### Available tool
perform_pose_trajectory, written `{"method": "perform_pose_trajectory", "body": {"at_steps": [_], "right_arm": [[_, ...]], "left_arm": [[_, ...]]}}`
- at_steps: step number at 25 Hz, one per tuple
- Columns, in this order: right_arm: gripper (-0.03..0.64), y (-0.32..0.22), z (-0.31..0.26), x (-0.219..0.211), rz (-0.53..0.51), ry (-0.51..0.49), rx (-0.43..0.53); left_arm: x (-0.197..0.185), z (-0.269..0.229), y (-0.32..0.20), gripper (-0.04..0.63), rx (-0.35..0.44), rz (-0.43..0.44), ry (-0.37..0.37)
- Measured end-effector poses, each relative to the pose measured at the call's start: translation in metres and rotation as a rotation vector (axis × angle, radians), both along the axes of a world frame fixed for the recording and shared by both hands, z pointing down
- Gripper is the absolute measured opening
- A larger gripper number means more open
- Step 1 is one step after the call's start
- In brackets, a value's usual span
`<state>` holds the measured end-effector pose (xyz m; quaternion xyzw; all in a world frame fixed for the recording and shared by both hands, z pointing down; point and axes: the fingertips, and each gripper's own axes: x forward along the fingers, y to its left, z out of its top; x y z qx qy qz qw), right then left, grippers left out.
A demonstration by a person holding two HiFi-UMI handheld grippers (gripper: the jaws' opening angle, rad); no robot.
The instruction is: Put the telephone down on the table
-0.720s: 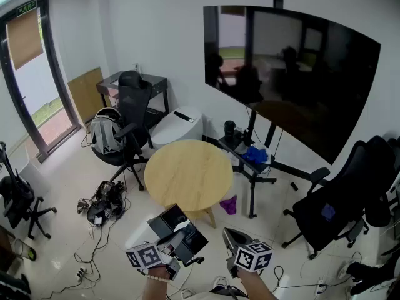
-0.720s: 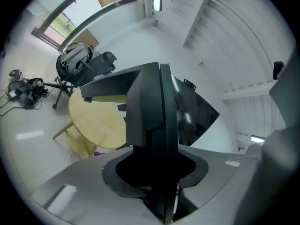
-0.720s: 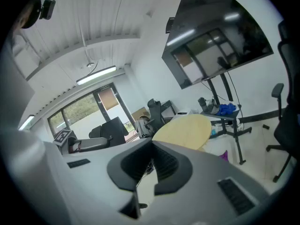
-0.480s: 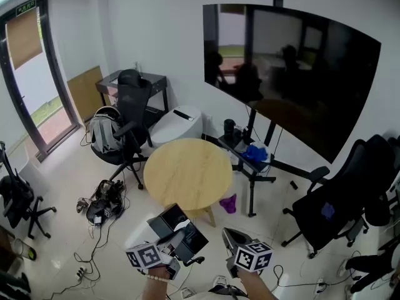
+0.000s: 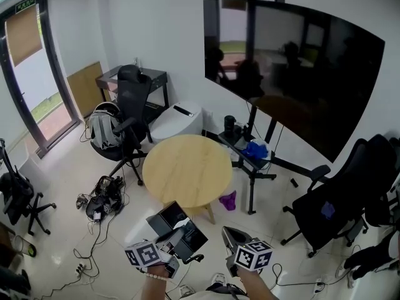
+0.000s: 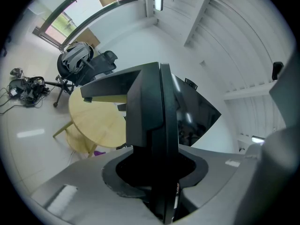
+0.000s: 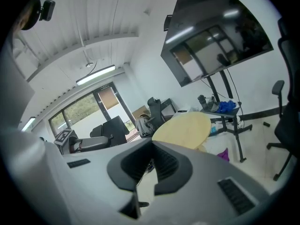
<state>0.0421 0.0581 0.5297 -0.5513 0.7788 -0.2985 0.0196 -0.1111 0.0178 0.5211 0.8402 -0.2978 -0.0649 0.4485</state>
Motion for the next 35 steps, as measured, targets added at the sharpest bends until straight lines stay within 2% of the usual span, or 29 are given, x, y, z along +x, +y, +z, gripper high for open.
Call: {"method": "perform_pose_trajectory", "body": {"at_steps": [15, 23, 35], "right_arm": [[0.005, -0.004, 0.011, 0.039, -0.065, -0.024, -0.001], [0.005, -0.009, 0.023, 0.048, -0.090, -0.049, -0.024], [0.005, -0.044, 0.024, 0.064, -0.095, -0.033, -0.017]], "left_arm": [[0.034, 0.002, 0.000, 0.166, 0.002, -0.056, -0.006], [0.048, 0.015, 0.005, 0.166, -0.030, -0.075, -0.012], [0.064, 0.023, -0.029, 0.166, -0.031, -0.076, -0.015]]}}
